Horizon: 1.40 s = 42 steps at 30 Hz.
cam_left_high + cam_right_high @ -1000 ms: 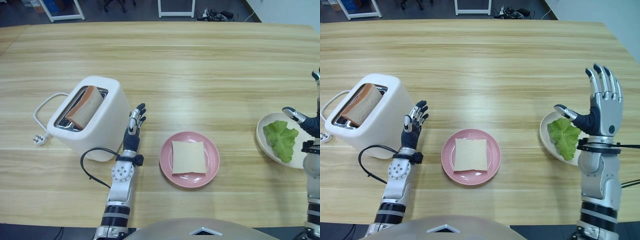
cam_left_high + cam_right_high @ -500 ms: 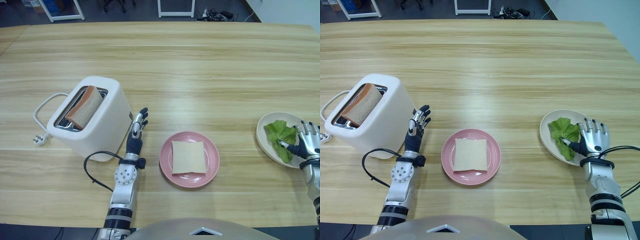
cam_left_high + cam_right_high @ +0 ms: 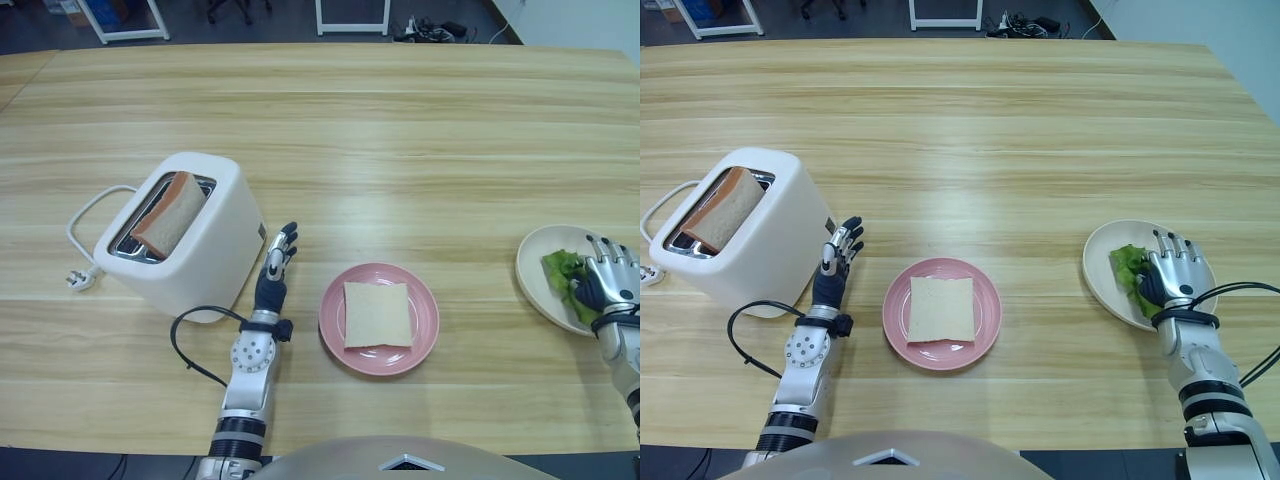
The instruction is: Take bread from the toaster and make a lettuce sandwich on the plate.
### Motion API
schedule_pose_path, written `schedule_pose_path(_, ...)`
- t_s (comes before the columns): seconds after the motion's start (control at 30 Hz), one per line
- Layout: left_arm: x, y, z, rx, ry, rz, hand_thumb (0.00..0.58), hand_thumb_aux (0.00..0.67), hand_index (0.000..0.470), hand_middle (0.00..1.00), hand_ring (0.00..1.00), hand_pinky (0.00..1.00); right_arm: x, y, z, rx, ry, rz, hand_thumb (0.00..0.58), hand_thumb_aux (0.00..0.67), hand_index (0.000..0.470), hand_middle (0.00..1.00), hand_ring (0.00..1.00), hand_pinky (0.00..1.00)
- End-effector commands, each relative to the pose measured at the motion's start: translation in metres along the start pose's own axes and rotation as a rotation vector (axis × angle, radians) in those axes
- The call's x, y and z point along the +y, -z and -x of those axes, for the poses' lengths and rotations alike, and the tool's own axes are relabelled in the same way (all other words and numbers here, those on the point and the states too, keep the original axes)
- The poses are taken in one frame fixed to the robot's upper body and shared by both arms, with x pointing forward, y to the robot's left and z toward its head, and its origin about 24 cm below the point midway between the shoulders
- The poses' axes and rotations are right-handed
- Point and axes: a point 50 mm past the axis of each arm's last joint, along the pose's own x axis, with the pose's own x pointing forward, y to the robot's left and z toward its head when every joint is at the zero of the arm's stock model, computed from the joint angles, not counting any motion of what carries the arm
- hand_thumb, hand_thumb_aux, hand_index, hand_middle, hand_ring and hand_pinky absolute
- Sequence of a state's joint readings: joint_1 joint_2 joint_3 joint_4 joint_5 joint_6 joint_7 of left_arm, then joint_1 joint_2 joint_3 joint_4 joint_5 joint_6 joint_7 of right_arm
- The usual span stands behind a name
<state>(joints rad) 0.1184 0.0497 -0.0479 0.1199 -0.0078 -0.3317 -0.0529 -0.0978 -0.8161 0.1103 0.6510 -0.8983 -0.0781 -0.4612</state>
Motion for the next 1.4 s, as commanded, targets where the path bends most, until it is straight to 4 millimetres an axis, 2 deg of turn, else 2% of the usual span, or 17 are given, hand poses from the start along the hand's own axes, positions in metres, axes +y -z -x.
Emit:
schedule_pose_path(0.03, -0.001, 0.005, 0.002, 0.021, -0.006, -0.007, 0.000, 0.000, 0.000, 0.00, 0.00, 0.00, -0.014, 0.000, 0.000, -0.024, 0.066, -0.031, 0.580, 0.670, 0.470, 0.00, 0.00, 0.00)
schedule_pose_path(0.1, -0.001, 0.006, 0.002, 0.024, -0.007, -0.007, 0.000, 0.000, 0.000, 0.00, 0.00, 0.00, -0.027, -0.005, 0.000, -0.048, 0.119, -0.060, 0.580, 0.670, 0.470, 0.00, 0.00, 0.00)
schedule_pose_path(0.33, -0.002, 0.011, 0.003, 0.036, -0.017, 0.000, 0.000, 0.000, 0.000, 0.00, 0.00, 0.00, -0.095, -0.036, 0.010, -0.206, 0.357, -0.244, 0.580, 0.670, 0.470, 0.00, 0.00, 0.00)
schedule_pose_path(0.47, -0.004, 0.014, 0.001, 0.046, -0.017, 0.007, 0.000, 0.000, 0.000, 0.00, 0.00, 0.00, -0.135, -0.062, 0.018, -0.353, 0.477, -0.398, 0.580, 0.670, 0.470, 0.00, 0.00, 0.00)
schedule_pose_path(0.6, -0.007, 0.017, -0.001, 0.055, -0.013, 0.013, 0.000, 0.000, 0.000, 0.00, 0.00, 0.00, -0.153, -0.094, 0.034, -0.543, 0.467, -0.552, 0.580, 0.670, 0.470, 0.00, 0.00, 0.00)
schedule_pose_path(0.7, -0.008, 0.018, -0.003, 0.059, -0.011, 0.015, 0.000, 0.000, 0.000, 0.00, 0.00, 0.00, -0.150, -0.116, 0.047, -0.675, 0.381, -0.679, 0.580, 0.670, 0.470, 0.00, 0.00, 0.00)
schedule_pose_path(0.87, -0.011, 0.022, -0.006, 0.069, -0.004, 0.019, 0.000, 0.000, 0.000, 0.00, 0.00, 0.00, -0.134, -0.158, 0.073, -0.881, 0.179, -0.837, 0.580, 0.670, 0.470, 0.00, 0.00, 0.00)
schedule_pose_path(1.1, -0.011, 0.024, -0.005, 0.079, -0.002, 0.017, 0.000, 0.000, 0.000, 0.00, 0.00, 0.00, -0.108, -0.188, 0.095, -0.979, -0.037, -0.888, 0.580, 0.670, 0.470, 0.00, 0.00, 0.00)
schedule_pose_path(1.4, -0.013, 0.025, -0.002, 0.089, 0.008, 0.016, 0.000, 0.000, 0.000, 0.00, 0.00, 0.00, -0.074, -0.203, 0.080, -0.929, -0.165, -0.856, 0.580, 0.670, 0.470, 0.00, 0.00, 0.00)
